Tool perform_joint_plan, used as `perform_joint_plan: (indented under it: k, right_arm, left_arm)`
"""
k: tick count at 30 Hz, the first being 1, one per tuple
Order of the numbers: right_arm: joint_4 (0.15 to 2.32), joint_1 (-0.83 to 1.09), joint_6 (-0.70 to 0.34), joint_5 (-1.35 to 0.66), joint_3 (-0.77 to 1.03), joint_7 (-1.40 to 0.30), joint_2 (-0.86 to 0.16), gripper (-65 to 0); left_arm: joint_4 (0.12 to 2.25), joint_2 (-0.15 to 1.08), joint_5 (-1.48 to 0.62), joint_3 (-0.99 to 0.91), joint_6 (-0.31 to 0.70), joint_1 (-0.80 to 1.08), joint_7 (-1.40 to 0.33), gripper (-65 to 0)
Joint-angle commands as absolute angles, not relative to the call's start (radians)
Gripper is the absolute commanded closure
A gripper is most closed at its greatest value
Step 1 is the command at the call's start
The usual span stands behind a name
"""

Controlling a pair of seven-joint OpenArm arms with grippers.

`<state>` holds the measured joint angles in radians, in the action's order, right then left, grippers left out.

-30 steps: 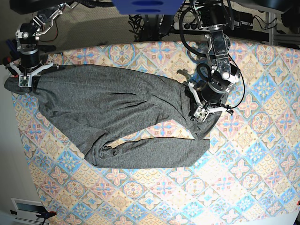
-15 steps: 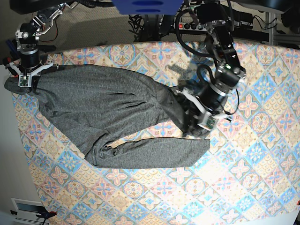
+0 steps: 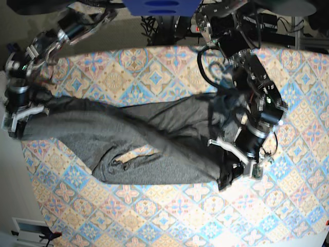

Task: Layout the t-shirt on the table in an organized manner, then fold the t-shirt properly
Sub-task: 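Lift the shirt high with both grippers, stretching it between them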

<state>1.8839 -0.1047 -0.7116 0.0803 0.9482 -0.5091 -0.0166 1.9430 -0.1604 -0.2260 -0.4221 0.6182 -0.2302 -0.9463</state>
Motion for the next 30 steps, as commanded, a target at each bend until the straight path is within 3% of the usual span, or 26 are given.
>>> perform_joint_plan:
  k: [1,8,12,23,30]
  right_arm:
    - [1.893,-0.166,-0.687,0.073,0.949,-0.489,-0.07,0.0]
    - [1.732,-0.367,-0.687,0.234,0.941,-0.547,-0.111,0.0]
    - [1.653,-0.432,-0.687,0.269,0.862,-0.547,-0.162,0.0]
    - [1.524,-0.63,-0.687,0.338,0.748,-0.545,-0.168,0.0]
    - [1.386,-0.76,-0.687,0.34,0.746,-0.499,-0.168,0.0]
  left_arm:
    - [1.928,-0.157,-0.243,-0.418,0.602,-0.282,-0.928,-3.2]
    - [1.705,-0.099,-0.249,-0.418,0.478,-0.447,-0.92,-3.2]
    - [1.641,-0.077,-0.246,-0.418,0.463,-0.526,-0.888,-3.2]
    - [1.442,-0.022,-0.245,-0.414,0.437,-0.727,-0.803,-3.2]
    - [1.17,0.067,-0.243,-0.41,0.437,-0.921,-0.713,-3.2]
